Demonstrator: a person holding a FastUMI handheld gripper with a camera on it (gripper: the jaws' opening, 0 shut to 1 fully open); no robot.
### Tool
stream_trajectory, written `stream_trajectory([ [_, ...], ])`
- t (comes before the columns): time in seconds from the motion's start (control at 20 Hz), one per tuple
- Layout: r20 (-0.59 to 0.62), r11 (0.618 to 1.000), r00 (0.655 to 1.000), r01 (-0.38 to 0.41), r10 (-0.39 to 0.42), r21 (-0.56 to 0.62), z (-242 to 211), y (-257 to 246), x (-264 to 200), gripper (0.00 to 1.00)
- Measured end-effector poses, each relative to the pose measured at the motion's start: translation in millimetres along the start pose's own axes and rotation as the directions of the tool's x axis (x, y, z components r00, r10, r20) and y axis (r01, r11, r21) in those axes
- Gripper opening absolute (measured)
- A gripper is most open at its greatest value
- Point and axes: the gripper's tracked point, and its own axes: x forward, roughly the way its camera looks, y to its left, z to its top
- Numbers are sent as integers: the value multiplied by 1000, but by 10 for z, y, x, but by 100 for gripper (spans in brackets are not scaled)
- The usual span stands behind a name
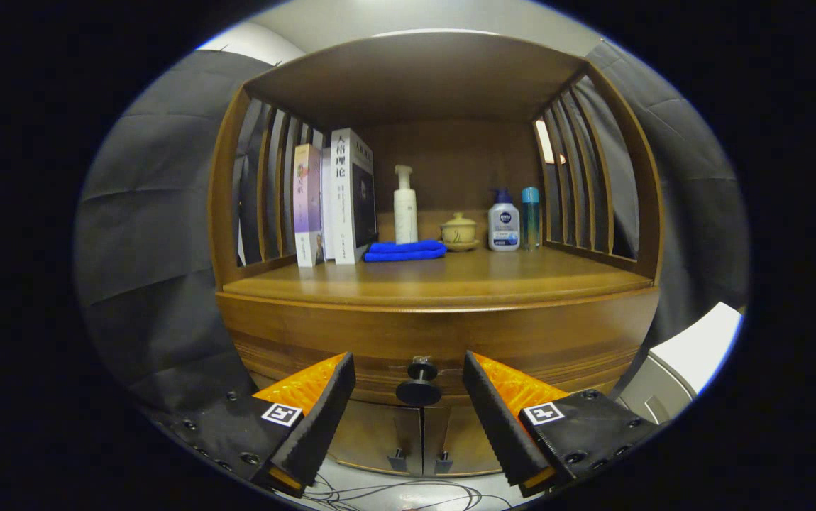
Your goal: Pull open the drawer, take out the items inside it, and place them on the countertop above the cabinet.
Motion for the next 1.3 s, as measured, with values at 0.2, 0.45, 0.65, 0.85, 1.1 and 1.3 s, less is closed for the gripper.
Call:
stream_trajectory([
  [0.2, -24, 1000, 999, 30, -30, 6, -133, -49, 162, 98],
  [0.45, -41, 999, 998, 50, -50, -2, -245, -46, 316, 92],
  [0.65, -62, 998, 996, 65, -64, 18, -311, -48, 377, 77],
  [0.85, -61, 997, 996, 73, -70, 36, -337, -102, 438, 47],
  [1.1, -85, 997, 993, 80, -78, 21, -361, -115, 394, 32],
  [1.3, -82, 997, 994, 79, -77, 20, -393, -97, 233, 32],
])
